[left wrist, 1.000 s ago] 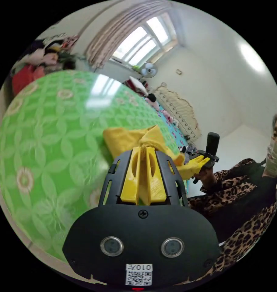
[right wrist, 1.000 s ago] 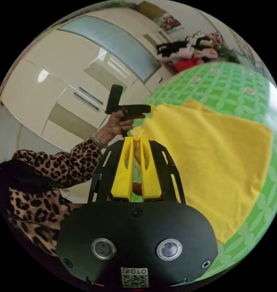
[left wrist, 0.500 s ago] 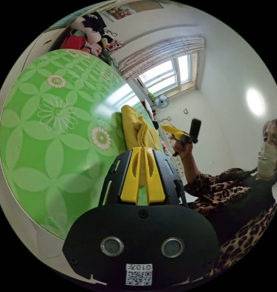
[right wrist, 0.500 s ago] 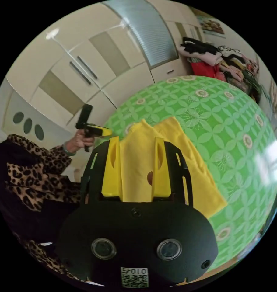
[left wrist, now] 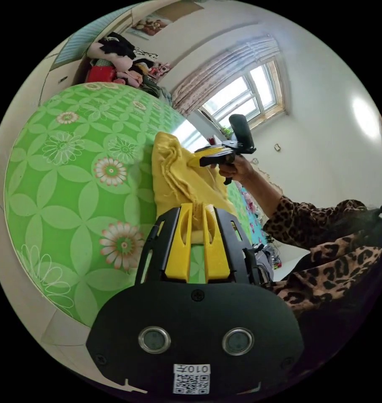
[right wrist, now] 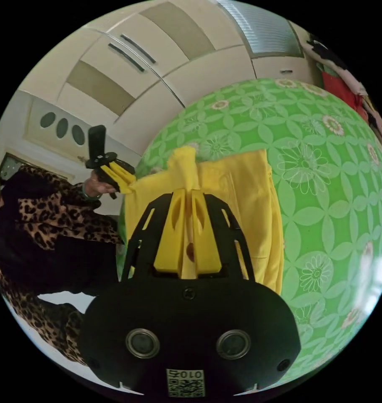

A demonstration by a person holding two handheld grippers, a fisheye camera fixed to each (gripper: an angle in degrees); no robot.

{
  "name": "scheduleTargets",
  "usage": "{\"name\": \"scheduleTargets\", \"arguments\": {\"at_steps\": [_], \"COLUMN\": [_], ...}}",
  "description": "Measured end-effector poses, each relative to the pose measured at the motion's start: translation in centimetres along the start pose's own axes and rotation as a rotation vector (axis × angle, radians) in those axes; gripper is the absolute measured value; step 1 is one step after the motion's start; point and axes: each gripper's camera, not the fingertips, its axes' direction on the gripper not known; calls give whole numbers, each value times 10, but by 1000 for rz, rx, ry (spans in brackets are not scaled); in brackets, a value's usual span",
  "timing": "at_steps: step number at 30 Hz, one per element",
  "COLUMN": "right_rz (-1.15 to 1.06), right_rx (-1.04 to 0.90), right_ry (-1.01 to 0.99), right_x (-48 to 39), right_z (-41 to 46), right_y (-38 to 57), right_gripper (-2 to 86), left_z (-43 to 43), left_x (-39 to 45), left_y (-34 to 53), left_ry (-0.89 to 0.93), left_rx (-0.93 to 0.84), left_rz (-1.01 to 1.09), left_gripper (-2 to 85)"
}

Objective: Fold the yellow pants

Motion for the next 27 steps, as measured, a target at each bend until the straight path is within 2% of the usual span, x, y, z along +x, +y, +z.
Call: {"name": "scheduleTargets", "arguments": {"at_steps": [5,7,9,10,11,14,19,24,27], "right_rz": [-34,2,48,70,74,41,16,-99,-141], "right_rx": [246,200,109,4,-50,-56,-10,-140,-214], "right_ry": [-29,25,-5,0,76,153,142,171,110], "right_x": [-2,5,16,22,21,16,25,24,33], "right_z": [-55,-43,-13,13,32,43,29,61,88], "right_y": [2,-11,-32,-48,-59,-72,-93,-144,-167], "right_gripper": [36,46,64,81,90,87,107,129,132], "left_z": [-12,-1,14,17,23,27,26,38,40], "left_x": [38,29,-2,-11,-28,-46,-33,-48,-47], "left_y": [-15,-18,-9,-5,6,32,48,62,67], "left_ry": [-15,-13,9,14,20,99,43,63,53], "left_rx": [101,80,27,13,-12,-2,3,7,10], "left_rz": [209,209,108,79,11,-62,-8,-74,-75], "left_gripper": [13,10,8,7,7,4,3,2,1]}}
